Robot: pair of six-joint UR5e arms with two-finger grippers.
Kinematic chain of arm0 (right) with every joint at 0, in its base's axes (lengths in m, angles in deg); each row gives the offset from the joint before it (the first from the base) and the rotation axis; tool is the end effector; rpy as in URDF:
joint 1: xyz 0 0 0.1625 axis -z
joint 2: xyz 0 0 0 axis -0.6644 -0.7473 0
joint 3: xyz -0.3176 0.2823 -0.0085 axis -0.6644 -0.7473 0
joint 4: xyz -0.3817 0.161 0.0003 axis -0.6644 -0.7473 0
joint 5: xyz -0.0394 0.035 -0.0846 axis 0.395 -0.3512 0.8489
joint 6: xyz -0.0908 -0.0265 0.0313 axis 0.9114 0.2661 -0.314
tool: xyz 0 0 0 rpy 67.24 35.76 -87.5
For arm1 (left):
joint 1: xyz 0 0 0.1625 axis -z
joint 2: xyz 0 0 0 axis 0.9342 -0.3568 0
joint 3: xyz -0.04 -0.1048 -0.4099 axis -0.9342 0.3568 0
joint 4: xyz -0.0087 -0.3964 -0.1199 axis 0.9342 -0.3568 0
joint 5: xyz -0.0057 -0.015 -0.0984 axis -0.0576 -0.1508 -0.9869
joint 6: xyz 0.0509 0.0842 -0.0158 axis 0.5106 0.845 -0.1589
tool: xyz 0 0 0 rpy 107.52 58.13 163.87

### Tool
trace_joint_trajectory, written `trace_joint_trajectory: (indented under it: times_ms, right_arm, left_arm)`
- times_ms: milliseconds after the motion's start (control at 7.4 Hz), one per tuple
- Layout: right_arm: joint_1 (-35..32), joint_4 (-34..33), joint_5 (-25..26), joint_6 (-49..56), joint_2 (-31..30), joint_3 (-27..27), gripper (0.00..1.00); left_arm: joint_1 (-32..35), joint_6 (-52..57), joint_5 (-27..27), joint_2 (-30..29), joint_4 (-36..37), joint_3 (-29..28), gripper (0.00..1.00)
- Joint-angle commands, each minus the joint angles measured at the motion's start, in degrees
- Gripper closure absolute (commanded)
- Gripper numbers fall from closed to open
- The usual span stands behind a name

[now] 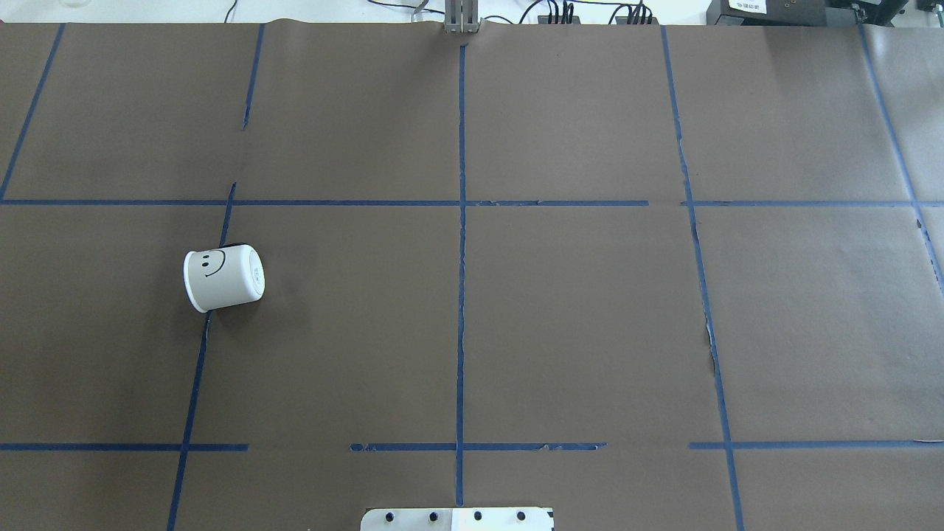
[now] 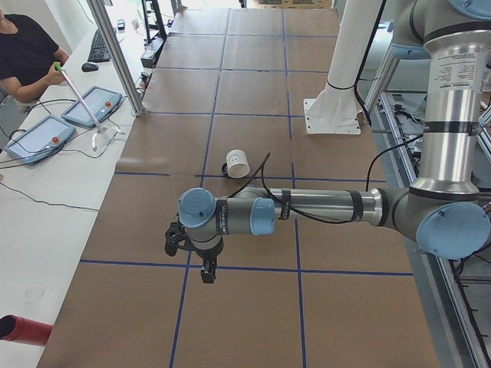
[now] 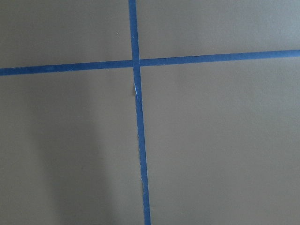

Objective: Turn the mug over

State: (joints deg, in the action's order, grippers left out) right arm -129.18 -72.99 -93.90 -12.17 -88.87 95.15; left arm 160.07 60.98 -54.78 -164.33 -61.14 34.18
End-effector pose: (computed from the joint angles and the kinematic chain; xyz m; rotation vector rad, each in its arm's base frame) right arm 0.0476 -0.4964 0.6346 -0.1639 -0.6984 0.0250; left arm -0.0716 -0.4866 0.6554 0.0114 0.7799 0.0311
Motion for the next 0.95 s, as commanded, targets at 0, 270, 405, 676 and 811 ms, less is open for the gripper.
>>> trace_joint_trajectory:
  times_ms: [0, 270, 405, 676, 811]
  right_arm:
    - [0.0, 0.0, 0.0, 0.0, 0.0, 0.0, 0.0]
    - [0.0, 0.0, 0.0, 0.0, 0.0, 0.0, 0.0]
    - [0.0, 0.0, 0.0, 0.0, 0.0, 0.0, 0.0]
    - [0.0, 0.0, 0.0, 0.0, 0.0, 0.0, 0.0]
    - [0.0, 0.0, 0.0, 0.0, 0.0, 0.0, 0.0]
  left_arm:
    - [-1.1, 0.3, -0.1, -0.5, -0.4, 0.1, 0.0]
    - [-2.3, 0.1, -0.1, -1.9, -8.2, -0.2, 0.0]
    - [-4.9, 0.1, -0.1, -2.0, -16.5, -0.5, 0.0]
    - [-16.4, -0.3, 3.7, -5.2, -32.8, -1.2, 0.0]
    - [-17.1, -2.2, 5.1, -6.0, -33.4, -2.2, 0.0]
